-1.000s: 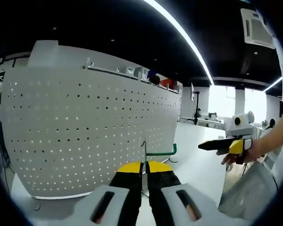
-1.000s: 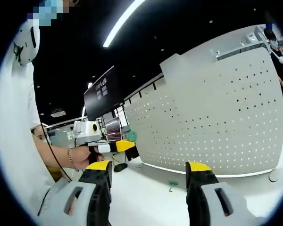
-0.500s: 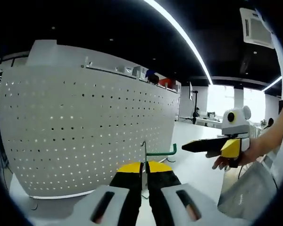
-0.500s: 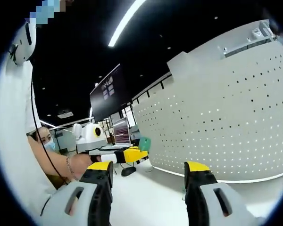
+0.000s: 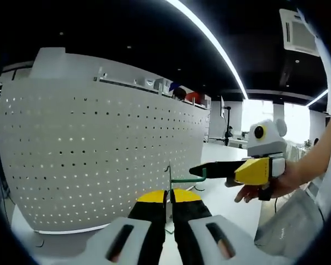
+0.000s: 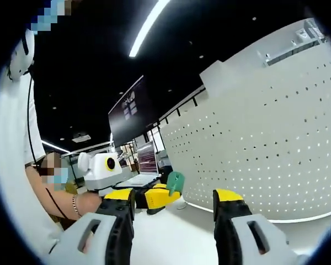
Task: Insert the hook assembly into the mounting plate slot until the hook locks in place.
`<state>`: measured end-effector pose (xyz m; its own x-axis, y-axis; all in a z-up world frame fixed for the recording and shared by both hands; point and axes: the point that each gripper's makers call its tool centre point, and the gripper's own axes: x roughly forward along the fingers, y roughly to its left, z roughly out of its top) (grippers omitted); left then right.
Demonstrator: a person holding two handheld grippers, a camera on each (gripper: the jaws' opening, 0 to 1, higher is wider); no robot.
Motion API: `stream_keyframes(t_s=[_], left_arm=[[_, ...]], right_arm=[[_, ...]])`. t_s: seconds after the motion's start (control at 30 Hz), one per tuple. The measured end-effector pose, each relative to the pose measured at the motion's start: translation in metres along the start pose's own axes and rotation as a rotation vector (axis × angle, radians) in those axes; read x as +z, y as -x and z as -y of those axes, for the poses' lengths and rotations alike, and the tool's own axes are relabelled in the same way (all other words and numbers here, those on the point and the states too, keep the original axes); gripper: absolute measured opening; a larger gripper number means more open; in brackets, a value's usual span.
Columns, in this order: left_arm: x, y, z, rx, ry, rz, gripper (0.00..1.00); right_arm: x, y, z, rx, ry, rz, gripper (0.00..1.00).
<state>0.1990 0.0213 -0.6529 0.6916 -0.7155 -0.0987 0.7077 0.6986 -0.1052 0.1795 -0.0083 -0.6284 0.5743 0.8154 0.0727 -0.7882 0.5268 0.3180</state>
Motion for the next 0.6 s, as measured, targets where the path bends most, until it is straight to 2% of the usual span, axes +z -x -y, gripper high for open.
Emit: stream_keyframes(t_s=[0.27, 0.6], left_arm=[[0.0, 0.0, 0.0, 0.0, -0.001, 0.002, 0.02], [0.003, 0.002, 0.0, 0.006, -0.002, 0.008, 0.02]], right_arm=[[-0.001, -0.014, -0.005, 0.022, -0.019, -0.01, 0.49], [0.002, -0.022, -0.002, 0.014, -0.04, -0.002, 0.31]])
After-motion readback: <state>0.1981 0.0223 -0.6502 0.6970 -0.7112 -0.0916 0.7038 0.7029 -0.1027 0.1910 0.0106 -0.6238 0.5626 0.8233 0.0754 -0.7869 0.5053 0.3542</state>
